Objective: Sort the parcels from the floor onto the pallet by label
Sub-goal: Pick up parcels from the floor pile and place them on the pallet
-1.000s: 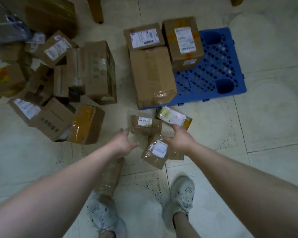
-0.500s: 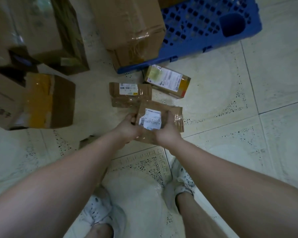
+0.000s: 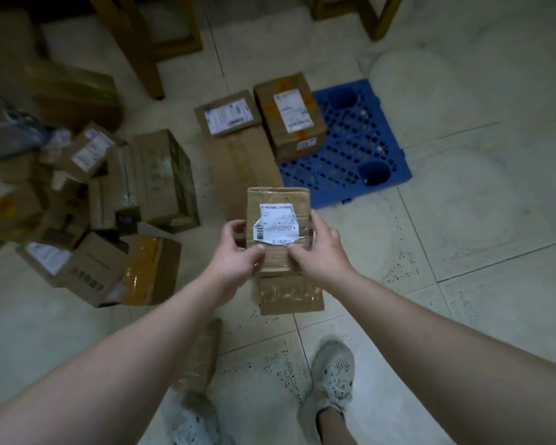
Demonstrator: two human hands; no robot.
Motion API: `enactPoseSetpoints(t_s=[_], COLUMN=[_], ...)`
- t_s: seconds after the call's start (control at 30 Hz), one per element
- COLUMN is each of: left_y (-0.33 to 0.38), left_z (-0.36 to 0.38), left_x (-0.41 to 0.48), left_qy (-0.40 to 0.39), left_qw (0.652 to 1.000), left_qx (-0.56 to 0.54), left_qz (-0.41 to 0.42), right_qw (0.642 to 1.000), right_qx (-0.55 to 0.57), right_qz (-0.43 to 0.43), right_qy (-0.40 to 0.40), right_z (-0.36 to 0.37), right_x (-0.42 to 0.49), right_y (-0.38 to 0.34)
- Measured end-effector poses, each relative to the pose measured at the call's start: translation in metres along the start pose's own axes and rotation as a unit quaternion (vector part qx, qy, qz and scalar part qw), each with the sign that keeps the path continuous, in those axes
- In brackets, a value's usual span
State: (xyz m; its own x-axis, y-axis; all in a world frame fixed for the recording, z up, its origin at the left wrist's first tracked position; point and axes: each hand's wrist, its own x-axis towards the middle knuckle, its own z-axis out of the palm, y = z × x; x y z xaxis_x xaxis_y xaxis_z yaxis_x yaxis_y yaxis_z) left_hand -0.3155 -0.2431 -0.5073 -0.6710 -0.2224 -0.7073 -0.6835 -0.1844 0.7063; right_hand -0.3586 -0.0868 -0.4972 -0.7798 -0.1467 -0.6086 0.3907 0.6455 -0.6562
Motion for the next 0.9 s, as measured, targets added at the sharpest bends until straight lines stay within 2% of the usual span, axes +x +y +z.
enactPoseSetpoints(t_s=[0.13,0.3,0.4,0.73,0.9], left_y=[0.053,0.096,0.111,0.117,0.113], left_z=[0.031,0.072,0.092,0.091,0.083], left_x=[-0.022,-0.035,-0.03,0.031,0.075], left_qy=[-0.001,-0.006,-0.008,-0.016,-0.011], left_qw=[1.0,0.998,0.997,0.974,0.944], left_qx=[0.002,0.046,0.071,0.22,0.319], left_qz=[0.03,0.045,0.04,0.054,0.087], right_qw=[0.997,0.993,0.994,0.995,0.999], right_qx=[0.06,0.111,0.105,0.064,-0.025], right_qz=[0.007,0.004,0.005,0.067,0.041], right_qy=[-0.044,-0.044,-0.034,0.024,0.018], right_z=[-0.054,-0.119,-0.141,-0.139,-0.128], right_x=[-0.01,-0.011,-0.005,0.055,0.097], right_y=[-0.031,-0.047,-0.048,-0.051,-0.051])
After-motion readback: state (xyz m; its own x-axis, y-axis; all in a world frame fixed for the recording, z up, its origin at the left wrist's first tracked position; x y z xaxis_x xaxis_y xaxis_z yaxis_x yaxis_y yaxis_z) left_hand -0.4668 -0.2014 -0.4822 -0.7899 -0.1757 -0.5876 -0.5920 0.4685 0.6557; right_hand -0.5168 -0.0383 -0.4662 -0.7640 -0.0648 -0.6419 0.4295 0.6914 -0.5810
